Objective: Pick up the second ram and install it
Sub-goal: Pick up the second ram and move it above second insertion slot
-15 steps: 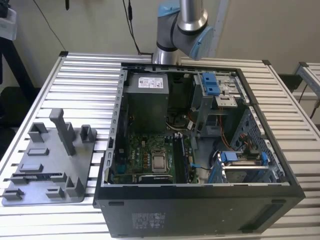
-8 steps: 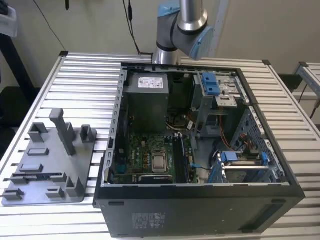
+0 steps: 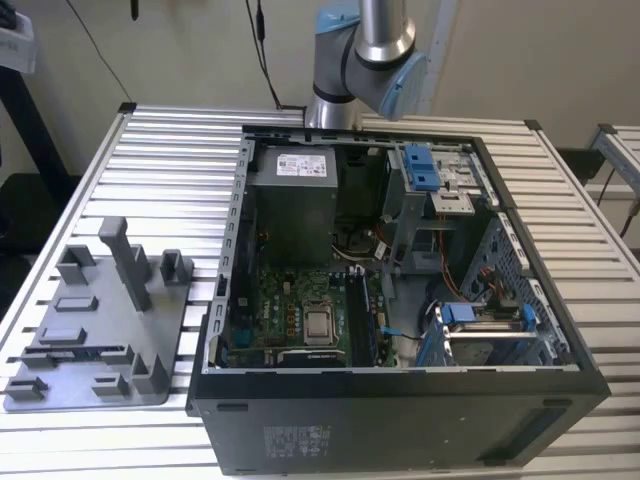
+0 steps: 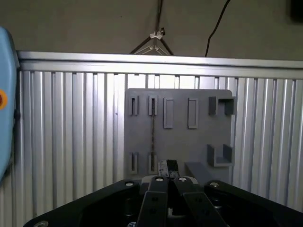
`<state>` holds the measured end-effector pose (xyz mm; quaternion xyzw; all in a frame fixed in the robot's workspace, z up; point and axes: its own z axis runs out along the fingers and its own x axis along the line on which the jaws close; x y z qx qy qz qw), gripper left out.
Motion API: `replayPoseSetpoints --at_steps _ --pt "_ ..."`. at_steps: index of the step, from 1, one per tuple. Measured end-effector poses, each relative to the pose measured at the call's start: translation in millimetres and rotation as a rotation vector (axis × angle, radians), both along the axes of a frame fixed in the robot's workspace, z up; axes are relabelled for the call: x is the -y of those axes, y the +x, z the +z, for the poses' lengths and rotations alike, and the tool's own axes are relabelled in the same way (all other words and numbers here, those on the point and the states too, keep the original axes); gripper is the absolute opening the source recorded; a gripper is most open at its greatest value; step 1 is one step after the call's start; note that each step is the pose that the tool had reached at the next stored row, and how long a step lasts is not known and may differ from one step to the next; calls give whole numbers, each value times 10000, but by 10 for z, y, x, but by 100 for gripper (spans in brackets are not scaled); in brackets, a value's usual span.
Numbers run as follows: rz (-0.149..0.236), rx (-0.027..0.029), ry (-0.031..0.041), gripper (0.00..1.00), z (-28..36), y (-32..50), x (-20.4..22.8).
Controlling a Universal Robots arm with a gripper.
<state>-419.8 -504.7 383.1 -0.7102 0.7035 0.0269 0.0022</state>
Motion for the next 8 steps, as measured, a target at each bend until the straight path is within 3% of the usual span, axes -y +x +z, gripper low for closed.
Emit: replayPoseSetpoints --at_steps 7,8 --pt "-1 2 0 12 0 0 0" --pt "-1 2 0 18 0 0 0"
